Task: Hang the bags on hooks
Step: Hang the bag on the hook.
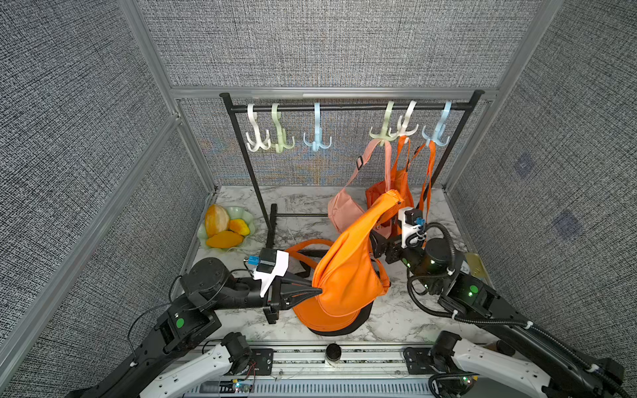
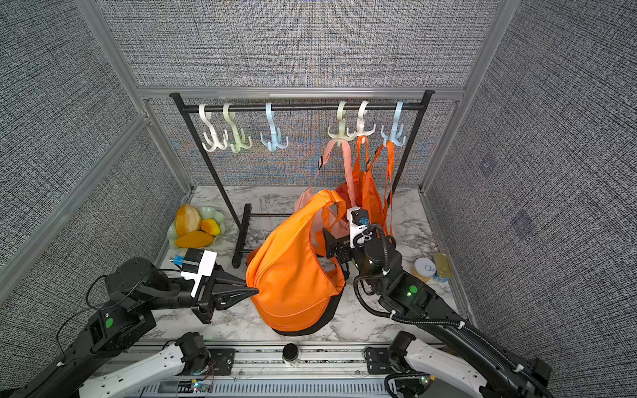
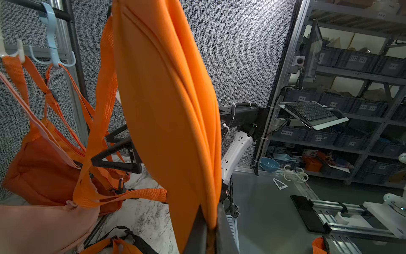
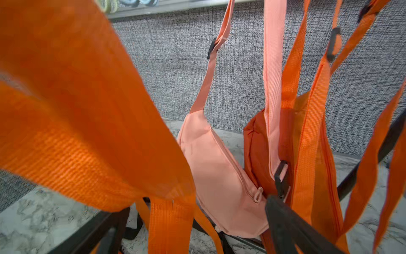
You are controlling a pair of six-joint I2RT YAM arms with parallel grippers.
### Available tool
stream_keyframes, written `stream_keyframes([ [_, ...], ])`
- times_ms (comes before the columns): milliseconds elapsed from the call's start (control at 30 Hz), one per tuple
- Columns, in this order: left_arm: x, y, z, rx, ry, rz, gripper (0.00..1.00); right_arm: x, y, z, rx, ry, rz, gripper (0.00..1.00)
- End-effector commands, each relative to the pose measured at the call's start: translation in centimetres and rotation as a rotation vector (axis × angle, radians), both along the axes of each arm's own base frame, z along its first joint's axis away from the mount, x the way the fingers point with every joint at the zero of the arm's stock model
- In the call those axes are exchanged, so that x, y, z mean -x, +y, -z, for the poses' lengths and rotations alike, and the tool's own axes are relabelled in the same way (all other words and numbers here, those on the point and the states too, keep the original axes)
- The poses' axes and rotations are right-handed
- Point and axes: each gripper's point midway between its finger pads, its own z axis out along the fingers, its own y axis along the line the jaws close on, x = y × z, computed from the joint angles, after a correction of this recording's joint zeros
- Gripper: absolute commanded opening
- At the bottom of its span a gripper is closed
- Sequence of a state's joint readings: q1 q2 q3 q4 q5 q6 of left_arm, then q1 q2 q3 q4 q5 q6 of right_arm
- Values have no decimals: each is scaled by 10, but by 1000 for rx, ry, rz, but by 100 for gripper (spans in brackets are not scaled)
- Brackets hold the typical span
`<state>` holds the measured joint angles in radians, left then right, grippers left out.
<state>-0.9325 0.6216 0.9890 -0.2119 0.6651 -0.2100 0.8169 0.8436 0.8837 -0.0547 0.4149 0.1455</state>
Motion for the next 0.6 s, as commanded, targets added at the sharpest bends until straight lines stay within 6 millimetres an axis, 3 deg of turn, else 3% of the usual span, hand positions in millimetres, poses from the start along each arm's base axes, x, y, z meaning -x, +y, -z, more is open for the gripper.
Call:
stream_keyframes([
  [0, 1, 3, -10, 41, -25, -4, 0, -6, -4, -24, -41, -64, 35, 99],
  [100, 1, 3, -9, 45, -24, -7, 0, -8, 4, -20, -23, -49, 1, 99],
  [133, 1, 3, -9, 45, -24, -8, 0, -7, 5, -33, -39, -66, -10, 98],
  [267, 2, 5, -10, 48, -31, -9, 0, -10, 6, -33, -33, -65, -3, 95],
  [300, 2, 5, -11, 49, -33, -12, 0, -10, 5, -33, -35, -66, 0, 89],
  [433, 1, 7, -12, 55, -38, -23, 0, -12, 0, -36, -31, -79, 18, 49],
  [567, -1, 9, -11, 64, -38, -41, 0, -13, -5, -37, -14, -86, 31, 30],
])
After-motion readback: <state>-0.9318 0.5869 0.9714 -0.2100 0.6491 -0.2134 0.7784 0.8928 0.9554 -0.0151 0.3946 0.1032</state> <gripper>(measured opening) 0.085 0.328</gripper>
